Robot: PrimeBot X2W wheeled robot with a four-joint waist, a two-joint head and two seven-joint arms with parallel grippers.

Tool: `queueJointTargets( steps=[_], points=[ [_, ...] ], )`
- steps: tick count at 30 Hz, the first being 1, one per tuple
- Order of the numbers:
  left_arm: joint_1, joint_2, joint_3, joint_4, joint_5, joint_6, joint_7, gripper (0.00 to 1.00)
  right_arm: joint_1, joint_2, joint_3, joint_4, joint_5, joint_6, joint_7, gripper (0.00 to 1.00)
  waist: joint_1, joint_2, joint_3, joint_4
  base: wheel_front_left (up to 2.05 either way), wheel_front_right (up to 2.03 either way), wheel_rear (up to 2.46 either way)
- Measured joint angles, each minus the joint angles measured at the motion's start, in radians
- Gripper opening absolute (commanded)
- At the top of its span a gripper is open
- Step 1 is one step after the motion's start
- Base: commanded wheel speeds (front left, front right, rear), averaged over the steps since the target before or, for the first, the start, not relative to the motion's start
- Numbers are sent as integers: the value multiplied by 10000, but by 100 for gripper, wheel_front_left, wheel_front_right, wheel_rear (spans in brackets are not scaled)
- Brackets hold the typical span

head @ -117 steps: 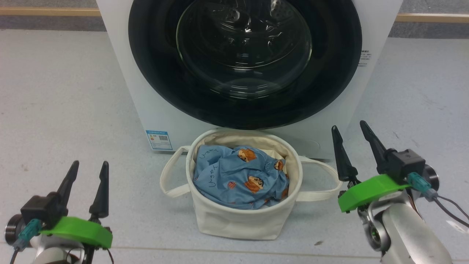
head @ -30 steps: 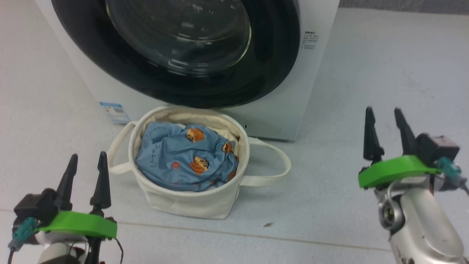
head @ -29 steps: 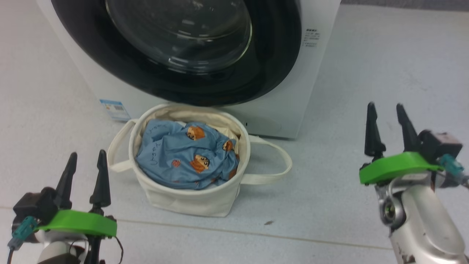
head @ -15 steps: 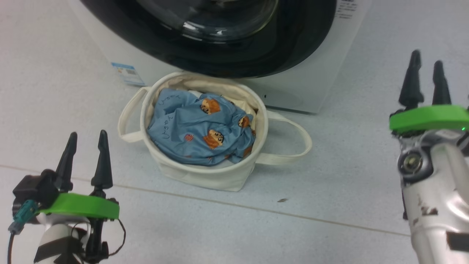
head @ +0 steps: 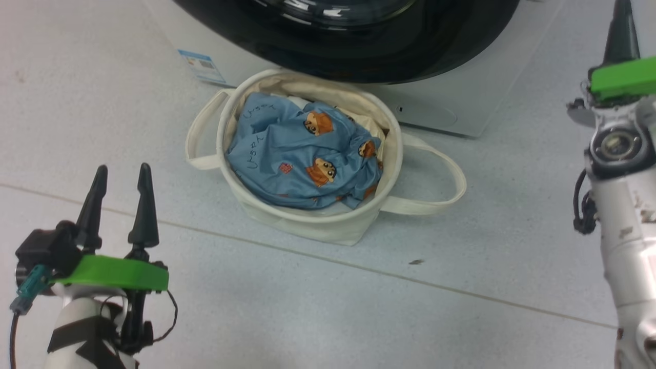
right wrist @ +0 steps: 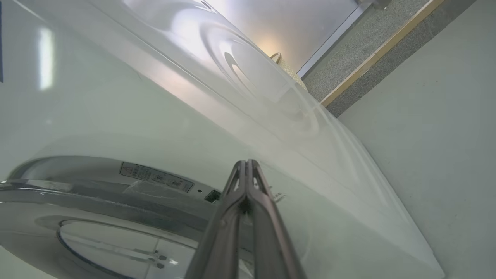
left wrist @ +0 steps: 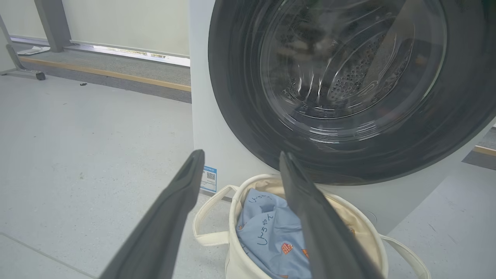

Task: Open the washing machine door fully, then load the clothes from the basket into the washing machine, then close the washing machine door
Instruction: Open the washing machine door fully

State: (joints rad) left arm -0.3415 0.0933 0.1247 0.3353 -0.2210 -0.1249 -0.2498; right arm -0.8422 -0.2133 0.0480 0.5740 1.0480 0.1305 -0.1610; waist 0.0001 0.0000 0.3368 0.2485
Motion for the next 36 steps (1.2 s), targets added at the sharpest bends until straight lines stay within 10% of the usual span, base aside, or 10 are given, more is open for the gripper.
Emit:
queueJointTargets(
  steps=[36],
  points=[
    [-336, 33, -134, 151, 92, 0, 0, 100, -983, -1016, 3149, -205, 4326, -12, 4303, 0, -2, 0, -85, -27, 0, 0, 0]
  ],
)
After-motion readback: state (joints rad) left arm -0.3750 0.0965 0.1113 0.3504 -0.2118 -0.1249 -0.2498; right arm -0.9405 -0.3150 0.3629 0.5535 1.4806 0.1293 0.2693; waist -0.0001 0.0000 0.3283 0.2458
